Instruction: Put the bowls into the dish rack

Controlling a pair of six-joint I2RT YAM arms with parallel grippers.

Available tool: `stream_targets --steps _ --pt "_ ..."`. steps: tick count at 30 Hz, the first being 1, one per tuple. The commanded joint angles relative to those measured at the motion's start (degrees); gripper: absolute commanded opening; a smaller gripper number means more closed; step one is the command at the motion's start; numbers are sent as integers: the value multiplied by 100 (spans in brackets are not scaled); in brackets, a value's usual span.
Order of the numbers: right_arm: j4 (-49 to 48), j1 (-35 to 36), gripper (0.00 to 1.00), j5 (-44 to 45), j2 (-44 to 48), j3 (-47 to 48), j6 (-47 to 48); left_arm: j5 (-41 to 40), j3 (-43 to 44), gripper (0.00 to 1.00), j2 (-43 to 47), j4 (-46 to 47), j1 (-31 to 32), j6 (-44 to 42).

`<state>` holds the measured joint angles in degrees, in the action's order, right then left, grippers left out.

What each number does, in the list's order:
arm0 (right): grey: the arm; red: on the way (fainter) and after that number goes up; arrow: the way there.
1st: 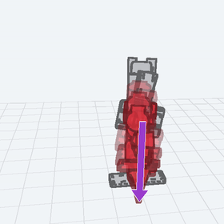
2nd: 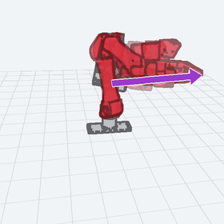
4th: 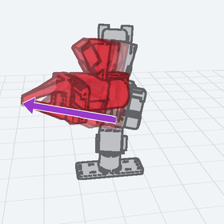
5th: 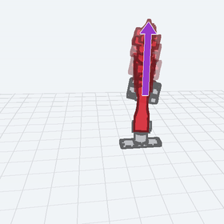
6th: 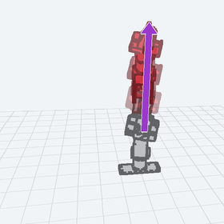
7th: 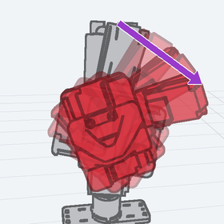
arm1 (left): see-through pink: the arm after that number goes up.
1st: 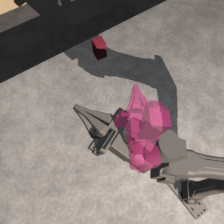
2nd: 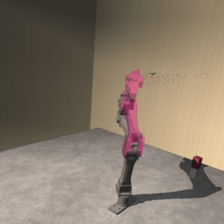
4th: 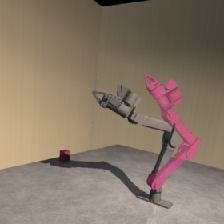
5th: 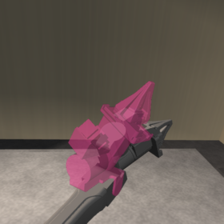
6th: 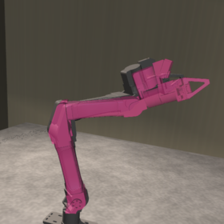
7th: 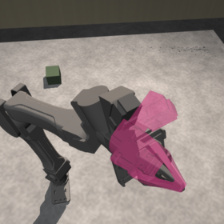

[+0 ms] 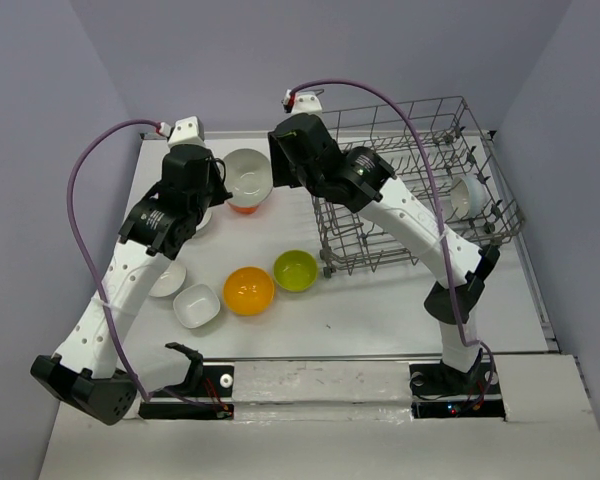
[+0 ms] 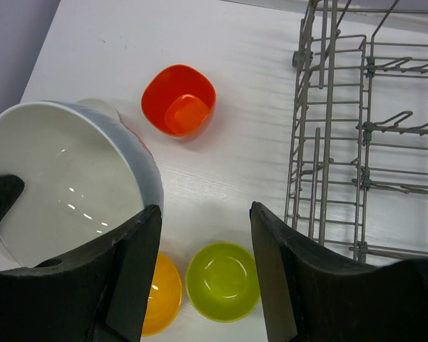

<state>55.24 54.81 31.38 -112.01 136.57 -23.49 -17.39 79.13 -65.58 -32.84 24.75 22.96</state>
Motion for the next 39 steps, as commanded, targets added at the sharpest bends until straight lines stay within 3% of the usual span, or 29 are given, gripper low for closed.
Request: stream_targets --steps 1,25,39 --pt "-251 74 59 202 -50 80 19 60 41 0 169 427 82 33" --pt "-374 180 59 396 522 -517 -95 -28 -21 0 -350 717 346 147" --pt "-514 180 57 405 338 -764 -77 -133 366 0 -262 507 627 209"
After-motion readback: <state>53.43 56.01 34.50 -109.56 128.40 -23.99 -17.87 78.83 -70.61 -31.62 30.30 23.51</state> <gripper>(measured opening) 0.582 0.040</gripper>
